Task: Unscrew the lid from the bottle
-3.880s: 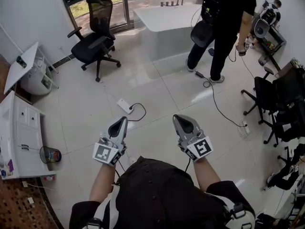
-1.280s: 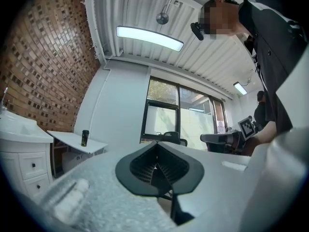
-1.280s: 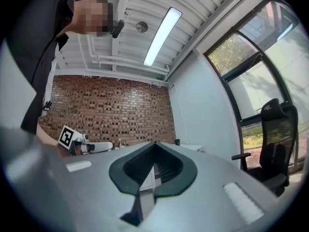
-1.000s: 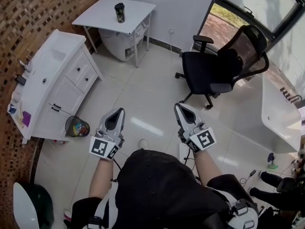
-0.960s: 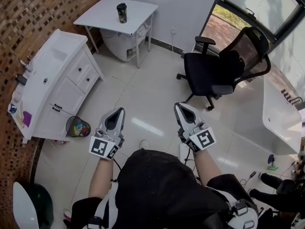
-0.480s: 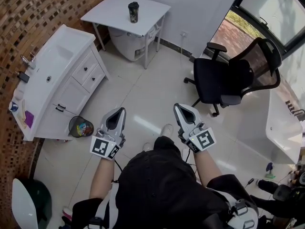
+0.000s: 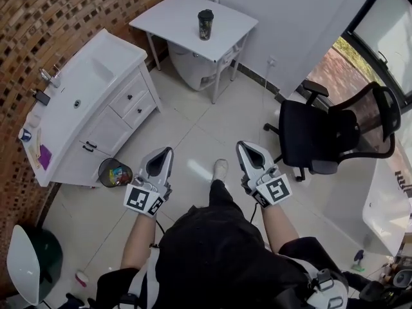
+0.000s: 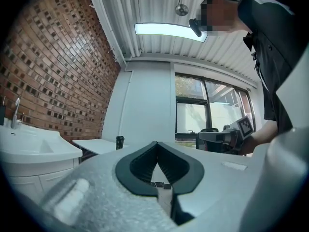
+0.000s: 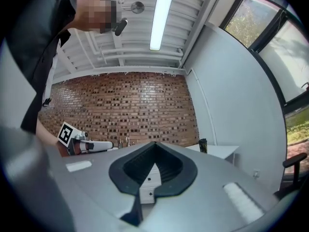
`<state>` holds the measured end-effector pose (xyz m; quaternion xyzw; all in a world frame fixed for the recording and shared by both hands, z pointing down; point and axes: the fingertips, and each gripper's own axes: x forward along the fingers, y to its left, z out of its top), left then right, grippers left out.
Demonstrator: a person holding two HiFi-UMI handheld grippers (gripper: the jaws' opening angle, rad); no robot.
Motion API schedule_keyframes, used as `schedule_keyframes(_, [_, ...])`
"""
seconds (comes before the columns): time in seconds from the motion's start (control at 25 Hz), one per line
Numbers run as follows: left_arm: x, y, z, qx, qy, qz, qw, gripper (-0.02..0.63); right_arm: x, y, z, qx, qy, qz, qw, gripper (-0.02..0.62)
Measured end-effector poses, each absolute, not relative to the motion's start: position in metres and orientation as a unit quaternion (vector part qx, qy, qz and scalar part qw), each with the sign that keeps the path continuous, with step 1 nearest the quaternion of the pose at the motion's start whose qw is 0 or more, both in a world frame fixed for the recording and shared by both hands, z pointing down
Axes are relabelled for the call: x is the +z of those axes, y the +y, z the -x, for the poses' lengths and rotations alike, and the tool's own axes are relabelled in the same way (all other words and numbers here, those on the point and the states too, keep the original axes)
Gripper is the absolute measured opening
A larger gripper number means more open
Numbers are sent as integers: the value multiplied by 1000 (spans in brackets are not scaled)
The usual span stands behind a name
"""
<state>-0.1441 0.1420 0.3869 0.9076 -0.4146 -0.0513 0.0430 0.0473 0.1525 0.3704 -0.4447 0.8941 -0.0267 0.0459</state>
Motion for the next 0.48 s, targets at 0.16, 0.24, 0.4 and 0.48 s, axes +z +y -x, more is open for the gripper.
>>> schedule_keyframes(0.16, [385,88,138,-49,-427,-902,37,2,370,91,-50,-23,903,426,52,5])
schedule_keyframes(0.24, [386,60,136,-50,-436,-898,36,2,372,61,-52,-20,907,417,51,5])
schedule_keyframes(0.4, [382,-2,112,-50,-437,-897,33,2,361,-6,-70,-1,914,404,48,5])
schedule_keyframes(0.48, [380,-32,94,-48,-436,-898,30,2,357,-37,-85,5,914,402,55,5])
